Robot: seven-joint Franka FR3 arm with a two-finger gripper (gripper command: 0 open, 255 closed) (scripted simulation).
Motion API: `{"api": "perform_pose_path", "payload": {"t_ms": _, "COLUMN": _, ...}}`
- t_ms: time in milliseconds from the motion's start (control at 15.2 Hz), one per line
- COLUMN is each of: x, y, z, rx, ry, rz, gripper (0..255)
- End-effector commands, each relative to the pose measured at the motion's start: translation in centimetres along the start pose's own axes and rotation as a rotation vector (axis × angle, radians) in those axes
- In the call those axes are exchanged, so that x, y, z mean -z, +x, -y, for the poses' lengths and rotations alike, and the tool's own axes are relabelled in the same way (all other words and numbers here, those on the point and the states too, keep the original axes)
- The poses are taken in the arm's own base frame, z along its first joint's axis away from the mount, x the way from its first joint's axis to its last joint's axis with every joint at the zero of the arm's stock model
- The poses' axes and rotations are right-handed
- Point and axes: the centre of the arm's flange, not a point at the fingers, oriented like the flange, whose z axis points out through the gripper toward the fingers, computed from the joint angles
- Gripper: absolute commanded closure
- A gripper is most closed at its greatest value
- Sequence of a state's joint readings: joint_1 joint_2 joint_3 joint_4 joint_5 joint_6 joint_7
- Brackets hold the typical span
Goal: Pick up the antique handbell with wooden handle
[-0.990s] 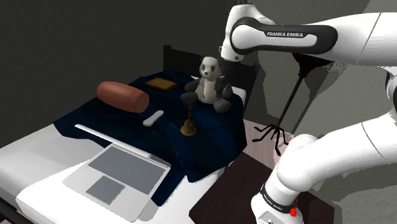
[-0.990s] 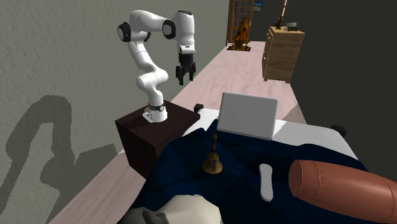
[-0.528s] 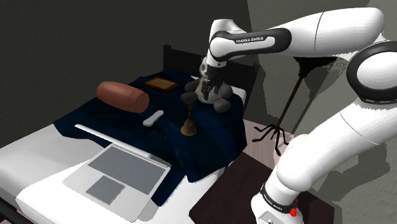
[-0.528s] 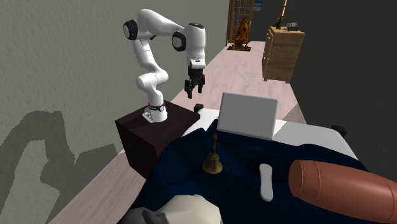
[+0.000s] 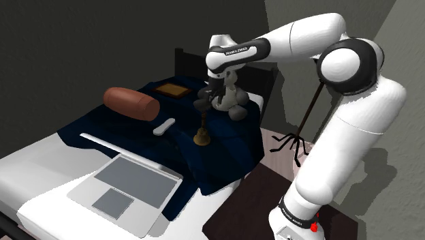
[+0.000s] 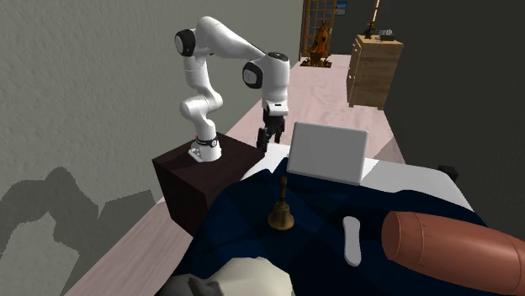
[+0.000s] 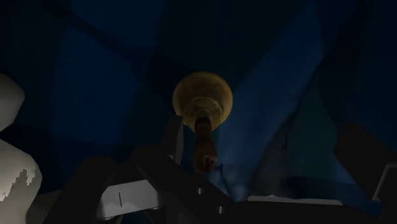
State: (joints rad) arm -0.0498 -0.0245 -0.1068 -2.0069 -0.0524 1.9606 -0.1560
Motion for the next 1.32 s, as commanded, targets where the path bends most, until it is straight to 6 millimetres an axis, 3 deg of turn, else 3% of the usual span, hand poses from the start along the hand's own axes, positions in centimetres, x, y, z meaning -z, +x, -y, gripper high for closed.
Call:
{"api": "perform_pose_path", "payload": {"t_ms": 0, "x": -1.5, "y": 2.0, "z": -1.0, "rx": -0.008, "ry": 0.002, "rz": 0.006, "gripper": 0}}
{"api": "perform_pose_path", "payload": {"t_ms": 462, "x": -6.8, "y": 9.4, "z": -3.4, "rx": -0.035, "ry": 0.009, "rz": 0.031, "gripper": 0}}
{"api": "perform_pose_path", "payload": {"t_ms": 1056, "x": -10.8, "y": 9.5, "z": -3.3, "rx": -0.035, "ry": 0.009, "rz": 0.031, "gripper": 0}}
{"api": "perform_pose_path", "payload": {"t_ms": 1122, "x": -10.7, "y": 9.6, "z": -3.3, "rx": -0.034, "ry": 0.009, "rz": 0.031, "gripper": 255}}
{"api": "perform_pose_path", "payload": {"t_ms": 1254, "x": -10.7, "y": 9.6, "z": -3.3, "rx": -0.034, "ry": 0.009, "rz": 0.031, "gripper": 255}}
